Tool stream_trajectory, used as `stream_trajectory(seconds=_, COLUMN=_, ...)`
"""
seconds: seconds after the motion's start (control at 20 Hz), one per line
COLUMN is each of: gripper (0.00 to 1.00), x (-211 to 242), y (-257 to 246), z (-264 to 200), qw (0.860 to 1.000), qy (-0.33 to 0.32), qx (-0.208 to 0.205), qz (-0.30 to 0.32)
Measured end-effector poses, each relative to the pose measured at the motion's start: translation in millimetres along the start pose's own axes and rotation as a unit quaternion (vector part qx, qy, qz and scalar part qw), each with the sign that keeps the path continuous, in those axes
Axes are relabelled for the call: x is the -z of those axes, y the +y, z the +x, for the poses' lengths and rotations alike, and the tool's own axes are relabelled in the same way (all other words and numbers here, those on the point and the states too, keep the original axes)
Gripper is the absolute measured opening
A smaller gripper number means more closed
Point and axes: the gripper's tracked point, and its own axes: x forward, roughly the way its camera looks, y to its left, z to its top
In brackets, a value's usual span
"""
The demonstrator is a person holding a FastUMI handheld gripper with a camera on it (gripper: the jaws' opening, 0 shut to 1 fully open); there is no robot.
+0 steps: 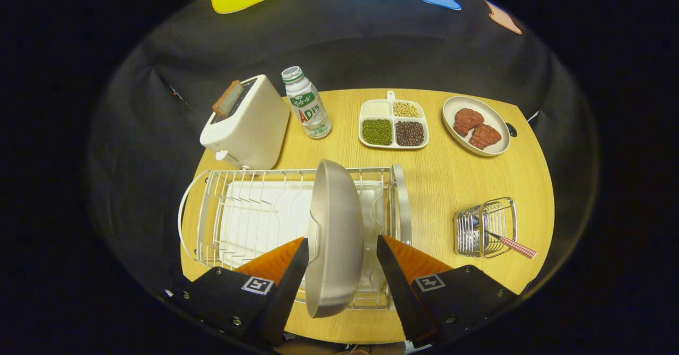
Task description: Take the plate from the dish rack, then take the spoon from the basket and place it into the plate.
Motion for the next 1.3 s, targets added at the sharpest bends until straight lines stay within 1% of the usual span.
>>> stream_trajectory(seconds=0.1, gripper=0.60, x=7.5, y=1.1, z=6.0, qw=1.000, qy=0.028, qx=0.010, qz=0.007)
stream_trajectory(seconds=0.15, gripper=0.57, x=18.7, y=-15.1, z=12.8, qw=0.998, qy=0.039, qx=0.042, qz=0.016)
stream_trajectory(seconds=0.2, gripper=0.32, x=11.8, y=-15.2, z=7.5, qw=0.998, qy=0.037, qx=0.039, qz=0.036)
stream_trajectory(seconds=0.25, gripper=0.29, x=11.9, y=-10.7, z=7.1, qw=0.997, qy=0.039, qx=0.043, qz=0.041)
stream_trajectory(seconds=0.3, gripper=0.29, x=10.2, y=-9.6, z=6.6, qw=0.997, qy=0.037, qx=0.048, qz=0.044)
stream_trajectory(seconds=0.35, gripper=0.26, x=10.5, y=-9.6, z=1.6, qw=0.997, qy=0.037, qx=0.055, qz=0.043)
stream_trajectory(seconds=0.5, gripper=0.26, x=2.0, y=-11.7, z=-8.3, qw=0.995, qy=0.029, qx=0.088, qz=0.024)
stream_trajectory(seconds=0.65, gripper=0.26, x=2.5, y=-6.8, z=-14.5, qw=0.992, qy=0.035, qx=0.118, qz=0.008)
stream_trajectory(seconds=0.75, gripper=0.26, x=-0.1, y=-6.0, z=-18.8, qw=0.989, qy=0.033, qx=0.146, qz=0.002)
stream_trajectory(seconds=0.9, gripper=0.26, x=-21.8, y=-5.0, z=-29.0, qw=0.981, qy=0.002, qx=0.194, qz=-0.031)
stream_trajectory(seconds=1.0, gripper=0.26, x=-30.2, y=7.6, z=-34.2, qw=0.982, qy=-0.014, qx=0.185, qz=-0.037)
stream_trajectory(seconds=1.15, gripper=0.26, x=-35.4, y=19.1, z=-49.5, qw=0.987, qy=-0.032, qx=0.155, qz=-0.027)
stream_trajectory(seconds=1.3, gripper=0.26, x=-38.3, y=21.7, z=-73.5, qw=0.990, qy=-0.050, qx=0.129, qz=-0.031)
